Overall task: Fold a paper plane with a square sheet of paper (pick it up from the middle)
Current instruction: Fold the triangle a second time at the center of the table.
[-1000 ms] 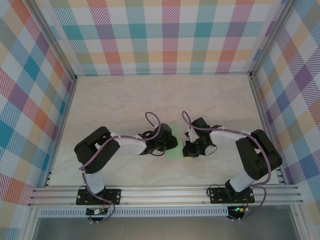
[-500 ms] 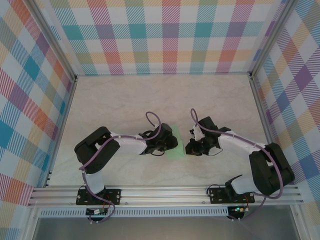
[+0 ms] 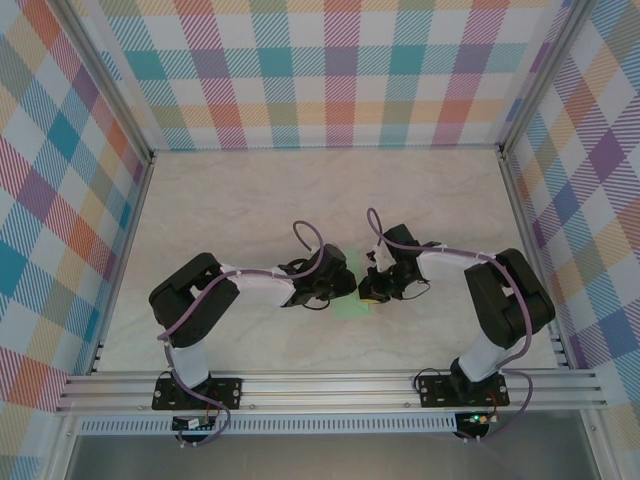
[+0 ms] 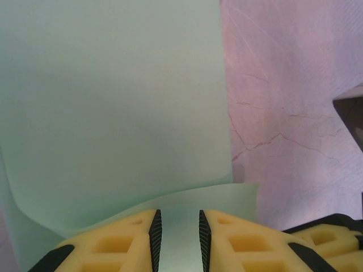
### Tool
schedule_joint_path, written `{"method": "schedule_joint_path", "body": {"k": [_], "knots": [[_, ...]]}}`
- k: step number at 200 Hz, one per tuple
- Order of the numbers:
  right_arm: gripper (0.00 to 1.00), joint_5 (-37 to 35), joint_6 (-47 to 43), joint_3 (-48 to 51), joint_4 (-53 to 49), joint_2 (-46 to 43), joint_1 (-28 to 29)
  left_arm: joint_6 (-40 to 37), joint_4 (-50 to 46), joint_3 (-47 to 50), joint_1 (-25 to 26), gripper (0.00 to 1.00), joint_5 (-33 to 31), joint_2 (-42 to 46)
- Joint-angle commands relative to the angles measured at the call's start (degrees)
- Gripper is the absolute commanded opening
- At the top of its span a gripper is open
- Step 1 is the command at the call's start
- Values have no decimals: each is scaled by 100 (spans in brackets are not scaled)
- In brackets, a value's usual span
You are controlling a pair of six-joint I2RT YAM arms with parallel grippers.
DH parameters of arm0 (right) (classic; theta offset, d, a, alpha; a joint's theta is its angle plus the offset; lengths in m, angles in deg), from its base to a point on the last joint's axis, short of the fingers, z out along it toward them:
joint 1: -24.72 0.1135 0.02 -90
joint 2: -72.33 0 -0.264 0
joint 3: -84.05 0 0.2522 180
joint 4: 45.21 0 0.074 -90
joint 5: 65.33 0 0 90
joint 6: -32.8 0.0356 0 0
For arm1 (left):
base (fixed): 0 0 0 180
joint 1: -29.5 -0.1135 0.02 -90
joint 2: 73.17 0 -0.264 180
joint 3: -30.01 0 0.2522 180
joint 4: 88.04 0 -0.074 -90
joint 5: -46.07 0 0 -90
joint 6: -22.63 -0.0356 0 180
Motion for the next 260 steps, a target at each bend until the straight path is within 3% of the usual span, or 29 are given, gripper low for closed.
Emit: {"method": "schedule_joint_path", "body": {"k": [1,57,146,208,260], "knots": [[9,59,-21,-127,79,78,-34,-82,-96,9,55,27,-147,233],[9,235,-267,-163,78,199,-35,-16,-71,286,38,26,-668,681],[10,202,-298,-146,98,211,-35,173,-195,-107,-35,25,-587,12],[12,-134,-326,-108,-22,218,-38,492,-528,189,-68,24,-1091,150],[13,-406,-310,-85,-136,259,-40,261,-347,301,-125,25,-970,313]]}}
